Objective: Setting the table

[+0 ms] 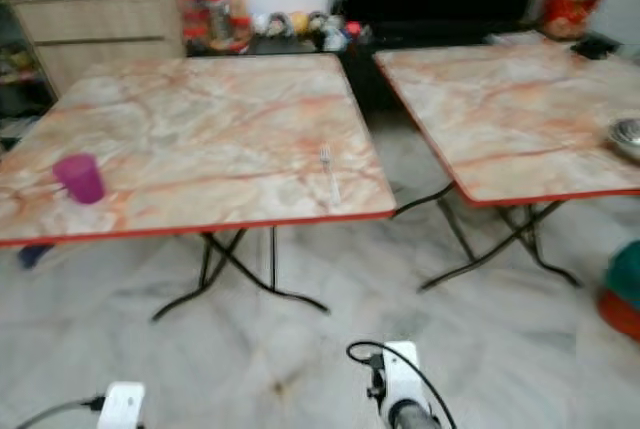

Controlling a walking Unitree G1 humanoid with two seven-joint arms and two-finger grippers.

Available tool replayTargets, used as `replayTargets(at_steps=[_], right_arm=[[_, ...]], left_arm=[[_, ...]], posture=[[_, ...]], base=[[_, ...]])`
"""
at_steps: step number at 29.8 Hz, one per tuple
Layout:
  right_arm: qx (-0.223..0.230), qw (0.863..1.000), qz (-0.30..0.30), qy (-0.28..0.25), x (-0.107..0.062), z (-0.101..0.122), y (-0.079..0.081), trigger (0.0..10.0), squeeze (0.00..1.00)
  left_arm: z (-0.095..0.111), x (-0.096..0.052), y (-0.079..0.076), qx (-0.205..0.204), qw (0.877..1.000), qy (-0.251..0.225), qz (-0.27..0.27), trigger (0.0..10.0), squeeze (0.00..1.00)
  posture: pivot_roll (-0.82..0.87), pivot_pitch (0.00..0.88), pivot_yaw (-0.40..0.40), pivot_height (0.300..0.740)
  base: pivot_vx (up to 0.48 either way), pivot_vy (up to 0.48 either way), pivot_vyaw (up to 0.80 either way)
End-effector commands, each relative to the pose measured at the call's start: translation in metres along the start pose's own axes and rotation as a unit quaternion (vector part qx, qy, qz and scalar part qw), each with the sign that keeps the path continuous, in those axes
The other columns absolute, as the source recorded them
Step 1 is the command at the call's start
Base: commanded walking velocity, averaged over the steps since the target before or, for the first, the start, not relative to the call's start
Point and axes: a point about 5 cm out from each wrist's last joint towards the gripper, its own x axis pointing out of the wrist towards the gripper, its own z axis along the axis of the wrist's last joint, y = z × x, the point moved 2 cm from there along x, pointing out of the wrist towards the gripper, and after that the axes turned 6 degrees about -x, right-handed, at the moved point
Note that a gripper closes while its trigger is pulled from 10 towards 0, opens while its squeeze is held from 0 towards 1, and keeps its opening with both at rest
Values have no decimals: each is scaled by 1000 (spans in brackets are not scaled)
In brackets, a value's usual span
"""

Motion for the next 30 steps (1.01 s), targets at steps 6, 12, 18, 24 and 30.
replayTargets(at_steps=[6, 12, 18, 24, 30], right_arm=[[-2, 1000, -1, -6, 0, 2, -1, 10000, 0], [5, 1000, -5, 0, 0, 0, -2, 10000, 0], [13, 1000, -6, -1, 0, -1, -2, 10000, 0], [19, 1000, -9, -6, 0, 1, -4, 10000, 0], [18, 1000, -11, -6, 0, 1, -5, 10000, 0]], left_arm=[[-14, -3, 4, 12, 1000, 23, 4, 10000, 0], [-14, -3, 4, 13, 1000, 23, 4, 10000, 0], [-14, -3, 4, 15, 1000, 24, 3, 10000, 0], [-12, -3, 5, 13, 1000, 22, 5, 10000, 0], [-12, -3, 5, 10, 1000, 22, 6, 10000, 0]], posture=[[14, 0, 21, 740], [18, 0, 17, 740], [19, 0, 15, 740], [11, 0, 20, 740], [13, 0, 20, 740]], base=[[299, 0, 499], [306, 0, 0], [311, 0, 0], [106, 0, 0], [0, 0, 0]])
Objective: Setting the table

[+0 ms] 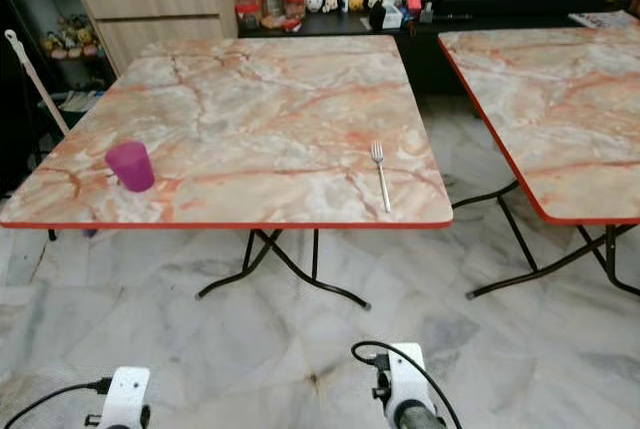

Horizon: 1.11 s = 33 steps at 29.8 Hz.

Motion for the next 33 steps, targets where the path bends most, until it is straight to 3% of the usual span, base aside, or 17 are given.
replayTargets(at_steps=[1, 9, 33], right_arm=[[10, 1000, 3, 0, 0, -1, 5, 10000, 0], [16, 1000, 4, -13, 1, 5, 6, 10000, 0], [25, 1000, -3, -5, 0, 0, 5, 10000, 0]], left_arm=[[-11, -2, 9, 3, 1000, 19, 12, 10000, 0], [-14, -3, 8, 2, 1000, 22, 11, 10000, 0], [-11, -3, 7, -3, 1000, 19, 12, 10000, 0]], posture=[[13, 0, 20, 740], [5, 0, 21, 740], [4, 25, 27, 740]], base=[[0, 0, 0], [0, 0, 0], [303, 0, 0]])
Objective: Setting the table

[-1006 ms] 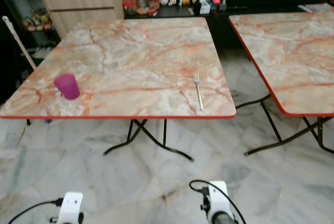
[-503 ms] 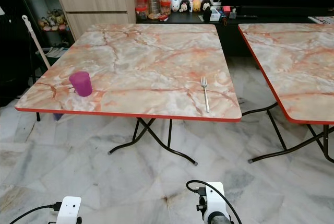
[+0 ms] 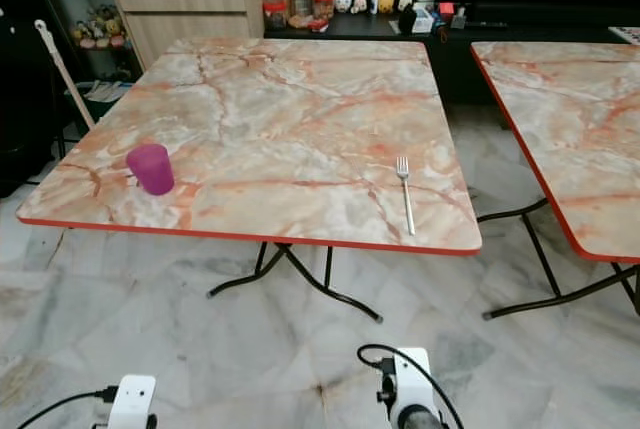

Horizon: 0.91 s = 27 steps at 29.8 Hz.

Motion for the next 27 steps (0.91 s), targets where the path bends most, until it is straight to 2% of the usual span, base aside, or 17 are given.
replayTargets(at_steps=[1, 21, 27], right_arm=[[4, 1000, -13, 4, -2, -4, -8, 10000, 0], [7, 1000, -11, 1, -3, -6, -6, 10000, 0], [-7, 1000, -8, -8, -5, -9, -6, 10000, 0]], left_arm=[[-1, 0, -3, -3, 1000, 3, 0, 10000, 0], [-2, 0, -4, -2, 1000, 4, -2, 10000, 0], [-4, -1, -6, -1, 1000, 5, -5, 10000, 0]], posture=[[5, 27, 27, 740], [-2, 30, 27, 740], [2, 26, 24, 740]], base=[[315, 0, 0], [316, 0, 0], [0, 0, 0]])
